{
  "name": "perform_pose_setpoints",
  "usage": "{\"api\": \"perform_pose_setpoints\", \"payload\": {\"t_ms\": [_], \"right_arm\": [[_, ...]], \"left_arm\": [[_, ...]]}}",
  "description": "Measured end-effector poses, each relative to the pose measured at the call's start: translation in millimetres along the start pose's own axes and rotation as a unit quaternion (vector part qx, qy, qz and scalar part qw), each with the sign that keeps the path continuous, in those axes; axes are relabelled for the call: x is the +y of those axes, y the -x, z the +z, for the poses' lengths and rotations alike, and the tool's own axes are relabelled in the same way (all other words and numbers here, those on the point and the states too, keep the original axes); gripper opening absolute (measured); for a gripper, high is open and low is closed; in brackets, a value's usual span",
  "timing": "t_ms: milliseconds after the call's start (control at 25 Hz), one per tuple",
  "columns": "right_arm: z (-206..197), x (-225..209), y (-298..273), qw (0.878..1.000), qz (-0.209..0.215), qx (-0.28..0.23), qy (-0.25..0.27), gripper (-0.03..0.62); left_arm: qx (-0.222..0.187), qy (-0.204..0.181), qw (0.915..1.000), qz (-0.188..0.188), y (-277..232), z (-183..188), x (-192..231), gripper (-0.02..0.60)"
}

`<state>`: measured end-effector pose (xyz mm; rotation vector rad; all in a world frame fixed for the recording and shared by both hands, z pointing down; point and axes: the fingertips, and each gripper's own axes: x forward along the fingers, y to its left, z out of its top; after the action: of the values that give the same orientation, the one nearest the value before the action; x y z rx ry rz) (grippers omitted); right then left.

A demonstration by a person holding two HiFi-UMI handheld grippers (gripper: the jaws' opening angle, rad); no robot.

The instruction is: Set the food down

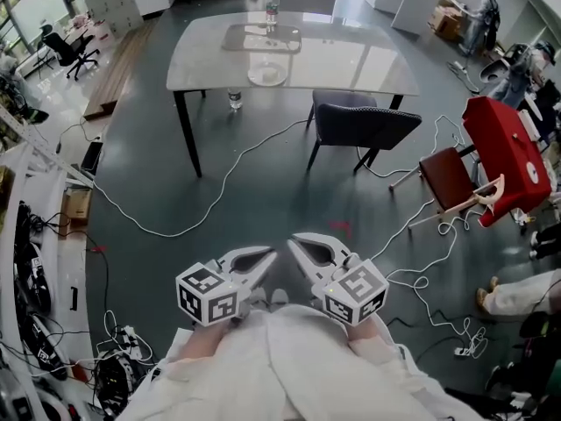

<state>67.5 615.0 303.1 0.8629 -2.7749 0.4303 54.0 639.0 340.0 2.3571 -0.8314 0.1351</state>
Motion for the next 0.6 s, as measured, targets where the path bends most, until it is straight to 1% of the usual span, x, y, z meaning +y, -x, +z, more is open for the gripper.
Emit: {"api": "perform_pose_setpoints", "payload": {"t_ms": [120,400,600], "right_arm": [[-2,-11,0,1.0,-0.017,-0.002,-0.022,0.002],[-22,-23,1,0.999,-0.011,0.028,-0.03,0.002],[-27,-35,6,0.999,-0.011,0.025,-0.028,0.002]], "left_arm": [[0.003,0.008,1.0,-0.002,-5,-3,-1,0.026],[-0.003,0.018,0.9998,-0.001,-19,-3,-3,0.026],[0.004,0.02,0.9998,0.002,-30,-11,-6,0.026]]}}
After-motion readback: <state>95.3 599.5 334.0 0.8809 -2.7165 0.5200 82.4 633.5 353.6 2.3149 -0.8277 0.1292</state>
